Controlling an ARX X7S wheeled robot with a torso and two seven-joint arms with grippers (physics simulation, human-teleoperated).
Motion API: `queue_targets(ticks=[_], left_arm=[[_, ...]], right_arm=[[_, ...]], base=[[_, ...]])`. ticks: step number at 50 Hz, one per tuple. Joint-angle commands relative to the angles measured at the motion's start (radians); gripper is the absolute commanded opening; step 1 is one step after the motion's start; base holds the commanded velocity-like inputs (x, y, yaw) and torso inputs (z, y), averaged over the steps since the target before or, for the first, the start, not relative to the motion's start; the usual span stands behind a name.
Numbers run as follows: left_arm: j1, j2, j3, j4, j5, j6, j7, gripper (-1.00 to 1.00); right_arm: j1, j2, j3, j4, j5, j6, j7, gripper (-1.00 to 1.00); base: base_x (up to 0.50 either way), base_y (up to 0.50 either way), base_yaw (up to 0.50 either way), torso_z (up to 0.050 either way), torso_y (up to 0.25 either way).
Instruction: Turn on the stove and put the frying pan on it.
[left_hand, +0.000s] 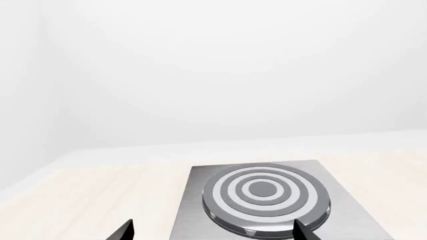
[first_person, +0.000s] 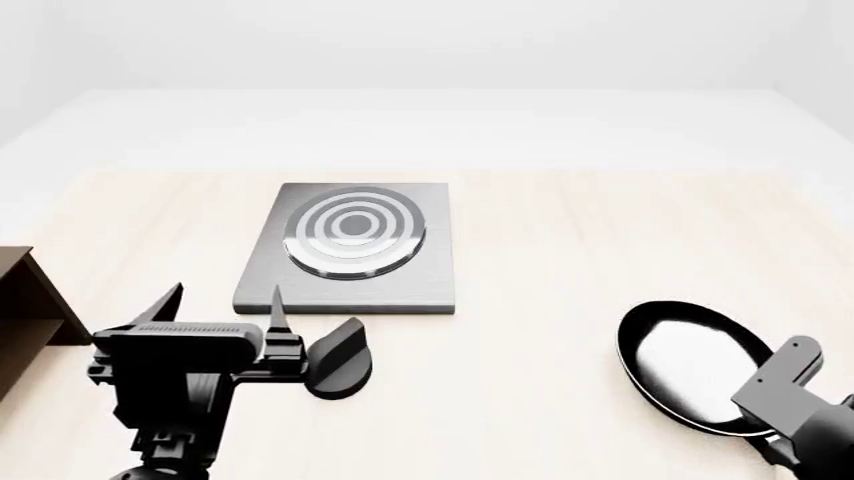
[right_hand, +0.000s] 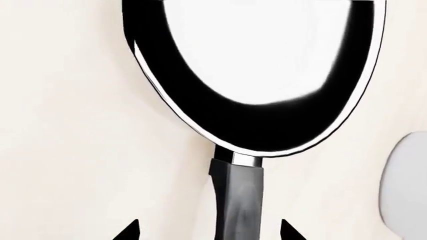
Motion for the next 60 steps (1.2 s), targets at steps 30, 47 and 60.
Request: queue_targets(ticks=[30,47,60], left_arm=[[0.0,-0.007,0.038,0.004,0.014,0.001,-0.026,1.0],[-0.004,-0.013,0.039,0.008,0.01,-0.002,-0.034,1.0],[-0.001,-0.017,0.031,0.008,-0.002,0.003,-0.037,1.0]], right_arm=[[-0.12,0.013,-0.013,0.155,-0.032,-0.209,0.059,1.0],[-0.173,-0.009,-0.016,0.225,-0.039,-0.279,0.092,-1.0],[-0.094,0.03,-0.001,0.109,-0.042,-0.204,0.049,-1.0]], base=[[0.0,0.0,0.0,0.0,0.0],[0.0,0.0,0.0,0.0,0.0],[0.0,0.0,0.0,0.0,0.0]])
